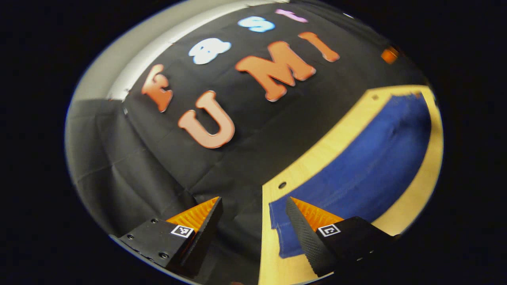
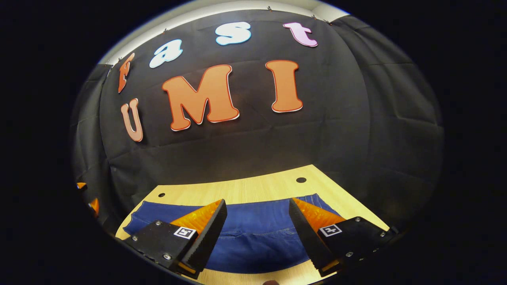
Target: Grasp the waist and the cuffs of the jeans and fold them to make the two legs overlap; first hold the waist and fold one-third of the jeans toward the cuffs, then hold the cuffs and fold the remaining one-third in the same direction to finish folding.
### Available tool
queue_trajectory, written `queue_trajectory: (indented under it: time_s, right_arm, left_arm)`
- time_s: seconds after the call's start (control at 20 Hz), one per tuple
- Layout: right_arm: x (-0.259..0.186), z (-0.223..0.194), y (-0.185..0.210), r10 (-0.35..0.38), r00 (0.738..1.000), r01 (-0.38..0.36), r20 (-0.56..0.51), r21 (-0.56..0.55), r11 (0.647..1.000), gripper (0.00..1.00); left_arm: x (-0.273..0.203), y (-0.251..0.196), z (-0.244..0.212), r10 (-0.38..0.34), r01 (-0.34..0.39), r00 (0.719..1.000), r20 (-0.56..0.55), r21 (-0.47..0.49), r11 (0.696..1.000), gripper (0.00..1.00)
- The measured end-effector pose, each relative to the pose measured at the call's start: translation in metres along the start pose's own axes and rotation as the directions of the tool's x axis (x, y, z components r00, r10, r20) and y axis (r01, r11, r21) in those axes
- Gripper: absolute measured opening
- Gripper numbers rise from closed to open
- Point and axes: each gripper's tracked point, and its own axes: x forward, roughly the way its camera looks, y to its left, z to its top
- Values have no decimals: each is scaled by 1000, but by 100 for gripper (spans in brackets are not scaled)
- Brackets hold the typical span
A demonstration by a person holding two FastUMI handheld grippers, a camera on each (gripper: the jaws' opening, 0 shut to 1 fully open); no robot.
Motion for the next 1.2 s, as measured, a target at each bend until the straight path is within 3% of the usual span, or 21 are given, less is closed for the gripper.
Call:
queue_trajectory:
  time_s: [0.05, 0.15, 0.3, 0.45, 0.65, 1.0, 1.2]
  right_arm:
    - [1, -3, 0, -2, 1000, 2, -7, -5, 1000, 97]
    - [2, -7, -2, -8, 1000, 8, -18, -14, 1000, 98]
    - [3, -14, -6, -18, 999, 18, -34, -15, 1000, 97]
    - [4, -27, -9, -31, 997, 30, -69, -14, 999, 98]
    - [3, -36, -13, -55, 995, 54, -84, -9, 998, 98]
    - [-2, -38, -27, -105, 991, 105, -84, 3, 994, 98]
    - [-2, -35, -30, -119, 989, 123, -86, 47, 991, 98]
  left_arm:
    - [3, -16, -14, -49, 50, 999, -19, 96, 994, 98]
    - [1, -47, -40, -155, 165, 986, -59, 253, 953, 98]
    - [-1, -95, -93, -288, 331, 943, -167, 367, 869, 97]
    - [10, -124, -127, -355, 428, 903, -240, 482, 764, 97]
    - [20, -139, -149, -398, 490, 872, -287, 544, 681, 98]
    - [41, -155, -173, -446, 563, 824, -348, 585, 584, 98]
    - [51, -160, -181, -448, 572, 817, -362, 605, 554, 97]
